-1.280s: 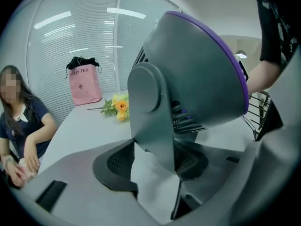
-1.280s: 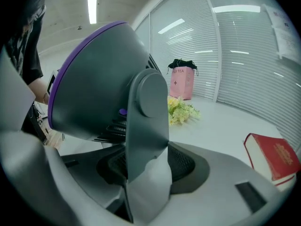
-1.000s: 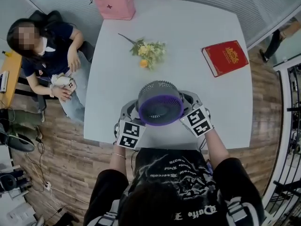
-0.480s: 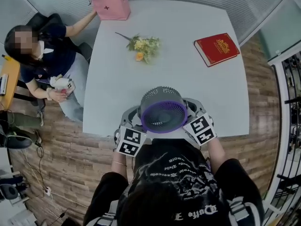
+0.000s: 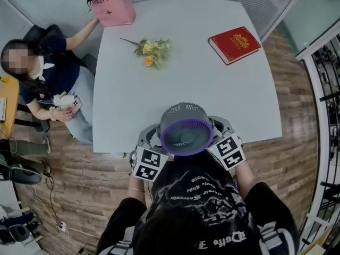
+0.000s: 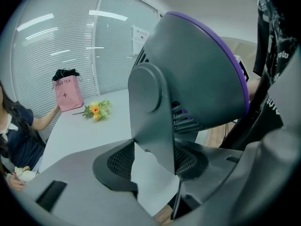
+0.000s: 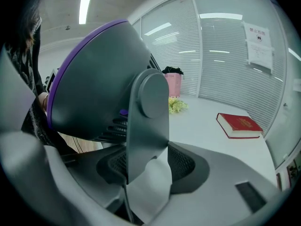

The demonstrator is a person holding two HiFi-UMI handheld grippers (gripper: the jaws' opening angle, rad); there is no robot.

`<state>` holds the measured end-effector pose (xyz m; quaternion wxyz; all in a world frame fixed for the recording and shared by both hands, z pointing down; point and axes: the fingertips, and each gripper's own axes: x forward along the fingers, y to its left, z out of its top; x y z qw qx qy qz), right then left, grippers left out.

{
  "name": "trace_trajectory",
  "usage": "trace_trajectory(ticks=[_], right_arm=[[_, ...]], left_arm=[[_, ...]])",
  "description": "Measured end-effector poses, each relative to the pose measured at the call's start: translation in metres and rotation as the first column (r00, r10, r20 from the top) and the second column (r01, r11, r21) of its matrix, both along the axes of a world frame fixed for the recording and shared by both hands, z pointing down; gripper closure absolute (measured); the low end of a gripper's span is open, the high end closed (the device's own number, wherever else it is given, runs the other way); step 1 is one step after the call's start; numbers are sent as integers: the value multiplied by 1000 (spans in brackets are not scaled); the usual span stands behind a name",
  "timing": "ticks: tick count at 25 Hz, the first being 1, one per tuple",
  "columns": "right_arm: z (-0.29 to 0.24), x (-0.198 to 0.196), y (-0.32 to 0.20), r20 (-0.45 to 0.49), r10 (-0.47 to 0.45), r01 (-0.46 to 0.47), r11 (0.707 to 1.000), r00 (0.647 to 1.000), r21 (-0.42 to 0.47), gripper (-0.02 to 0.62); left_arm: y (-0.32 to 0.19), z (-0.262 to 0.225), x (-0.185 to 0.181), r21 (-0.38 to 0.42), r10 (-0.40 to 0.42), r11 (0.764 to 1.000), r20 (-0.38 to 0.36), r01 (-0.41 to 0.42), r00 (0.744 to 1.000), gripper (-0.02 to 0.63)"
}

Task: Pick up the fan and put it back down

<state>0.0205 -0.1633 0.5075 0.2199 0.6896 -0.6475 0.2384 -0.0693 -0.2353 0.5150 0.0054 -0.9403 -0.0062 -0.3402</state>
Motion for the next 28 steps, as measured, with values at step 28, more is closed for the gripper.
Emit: trace_trajectory(ticks=[28], right_arm=[[8,42,93,26,302,-300,952,953,-67,388]], left_arm=[[68,8,69,-28,301,954,69,-299,951,371]])
